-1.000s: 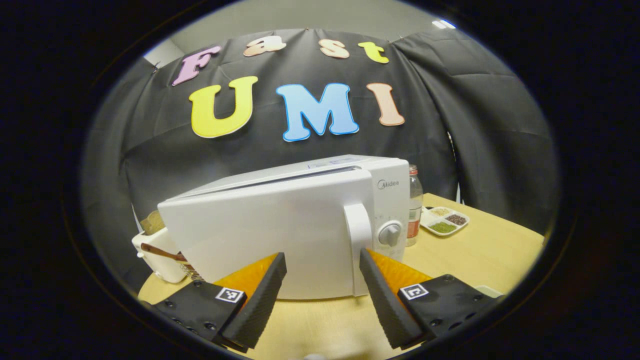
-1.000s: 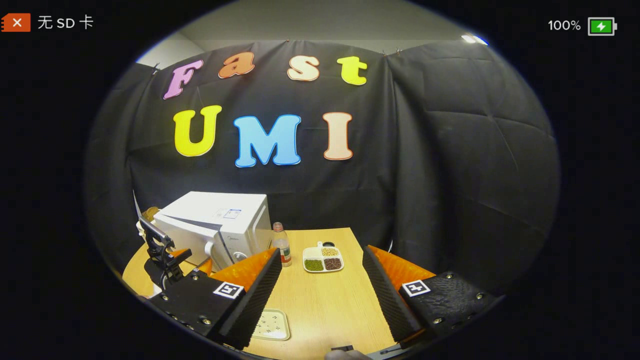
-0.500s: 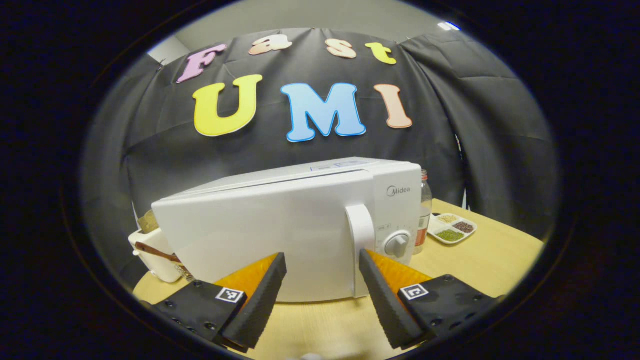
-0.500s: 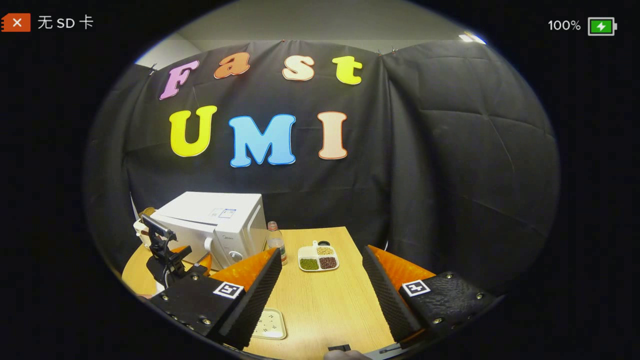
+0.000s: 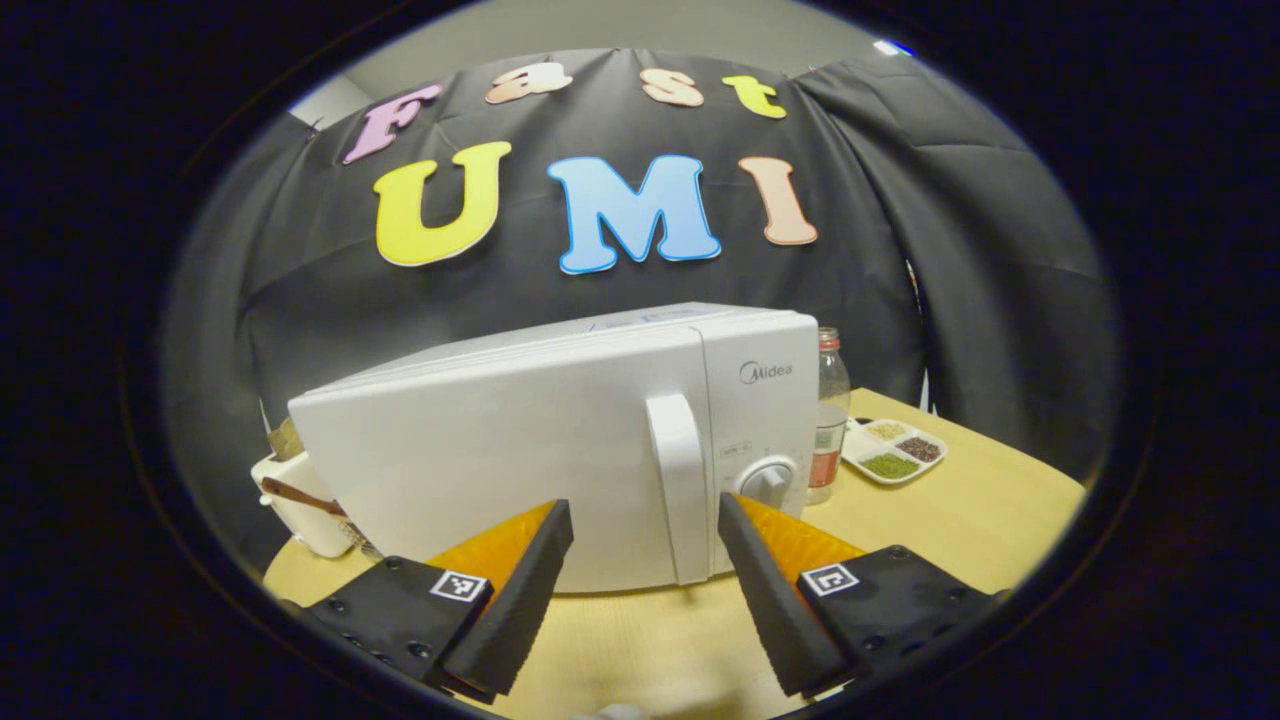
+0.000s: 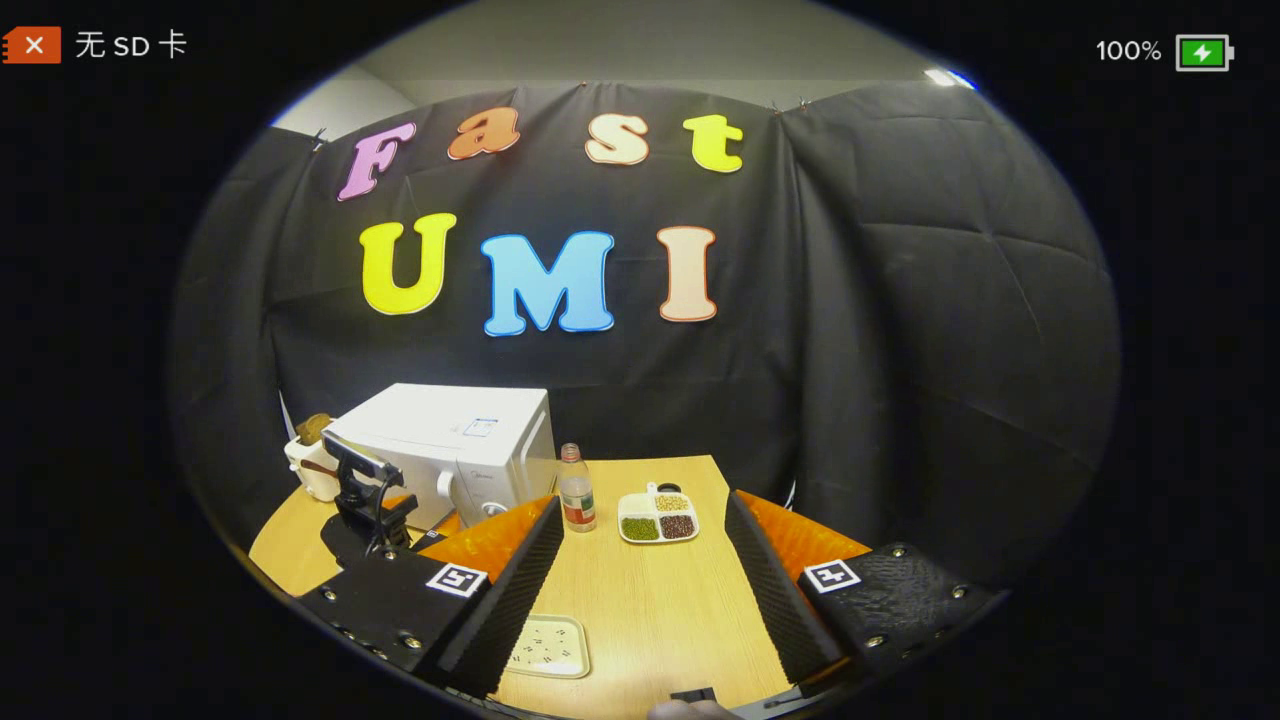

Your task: Open the microwave oven with the left hand, put the food in, and close the microwave oven.

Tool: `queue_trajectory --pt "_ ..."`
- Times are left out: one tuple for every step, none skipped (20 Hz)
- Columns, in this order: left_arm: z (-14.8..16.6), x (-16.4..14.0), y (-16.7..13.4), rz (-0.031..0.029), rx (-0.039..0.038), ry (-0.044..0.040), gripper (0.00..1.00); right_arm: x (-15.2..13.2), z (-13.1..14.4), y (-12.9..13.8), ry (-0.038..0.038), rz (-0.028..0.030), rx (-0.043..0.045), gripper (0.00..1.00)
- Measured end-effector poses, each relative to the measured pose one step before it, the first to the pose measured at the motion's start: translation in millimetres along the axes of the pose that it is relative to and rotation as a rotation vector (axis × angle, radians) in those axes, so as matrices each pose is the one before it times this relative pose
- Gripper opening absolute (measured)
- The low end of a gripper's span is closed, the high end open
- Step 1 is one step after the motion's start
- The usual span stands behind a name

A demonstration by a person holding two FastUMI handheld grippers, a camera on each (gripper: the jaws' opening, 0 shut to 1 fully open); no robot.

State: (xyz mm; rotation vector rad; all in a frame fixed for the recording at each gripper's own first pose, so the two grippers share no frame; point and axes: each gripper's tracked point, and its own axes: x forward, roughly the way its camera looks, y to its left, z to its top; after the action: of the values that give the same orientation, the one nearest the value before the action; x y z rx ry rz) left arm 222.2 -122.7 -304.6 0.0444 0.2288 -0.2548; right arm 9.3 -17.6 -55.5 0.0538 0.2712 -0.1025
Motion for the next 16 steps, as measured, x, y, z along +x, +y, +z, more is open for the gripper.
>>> queue_trajectory --pt "10.14 -11.28 1.47 0.00172 -0.00479 -0.01164 0.98 -2.86 3.32 -1.27 -0.01123 0.00016 -0.00063 0.96" --pt "11.41 -13.67 1.49 -0.00069 -0.01822 -0.01108 0.98 -3.23 6.06 0.47 -0.01610 0.00546 0.00387 0.96" --pt "14.47 -13.70 0.14 -0.00671 -0.02415 -0.02225 0.98 -1.81 6.51 0.37 -0.02145 0.00493 0.00825 0.96" --pt "18.25 -14.49 2.71 -0.00525 -0.02459 -0.02896 1.00 -1.19 6.81 1.24 -0.01895 0.00682 0.00250 0.99" --pt "17.61 -15.51 4.54 0.00282 -0.00995 -0.01453 0.94 -1.00 3.87 1.63 -0.01595 0.00885 0.00037 0.99" --pt "17.28 -15.47 6.60 0.01000 0.00329 -0.01902 0.94 -0.34 6.03 2.25 -0.01805 0.00741 -0.00301 0.99" --pt "20.00 -16.92 10.71 0.02145 0.00606 -0.02040 1.00 0.87 5.38 3.00 -0.01782 0.01111 -0.00119 0.99" --pt "20.51 -14.54 10.88 0.02322 0.00077 -0.01829 1.00 0.86 5.22 3.03 -0.01527 0.01043 0.00244 0.96" --pt "18.72 -14.79 9.25 0.01881 -0.01206 -0.01136 0.99 1.99 4.02 2.89 -0.01325 0.01276 0.00400 0.99" --pt "17.88 -14.37 5.56 0.00746 -0.02762 -0.01206 0.97 0.81 2.78 2.79 -0.00776 0.00624 0.00787 0.99" --pt "17.64 -15.24 7.26 0.01486 -0.03558 -0.01364 1.00 -0.24 2.41 1.70 -0.00722 0.00853 0.00898 0.99" --pt "17.88 -13.57 3.85 -0.00083 -0.03031 -0.01383 0.95 1.10 3.11 4.15 -0.00839 0.00855 0.00740 0.99" --pt "15.44 -11.70 6.78 0.01032 -0.01837 -0.01176 1.00 0.98 1.11 3.61 -0.00621 0.00772 0.00287 0.99" --pt "15.44 -11.49 8.86 0.01598 -0.00159 -0.01253 0.97 0.54 2.15 1.29 -0.01065 -0.00124 -0.00864 0.99" --pt "14.94 -10.77 9.11 0.01810 0.00277 -0.00614 0.99 -0.56 2.10 0.18 -0.01182 -0.00525 -0.00746 0.99" --pt "10.57 -8.78 10.40 0.02658 0.00176 -0.00136 0.99 0.74 1.74 2.48 -0.00899 -0.00041 -0.00259 0.99"
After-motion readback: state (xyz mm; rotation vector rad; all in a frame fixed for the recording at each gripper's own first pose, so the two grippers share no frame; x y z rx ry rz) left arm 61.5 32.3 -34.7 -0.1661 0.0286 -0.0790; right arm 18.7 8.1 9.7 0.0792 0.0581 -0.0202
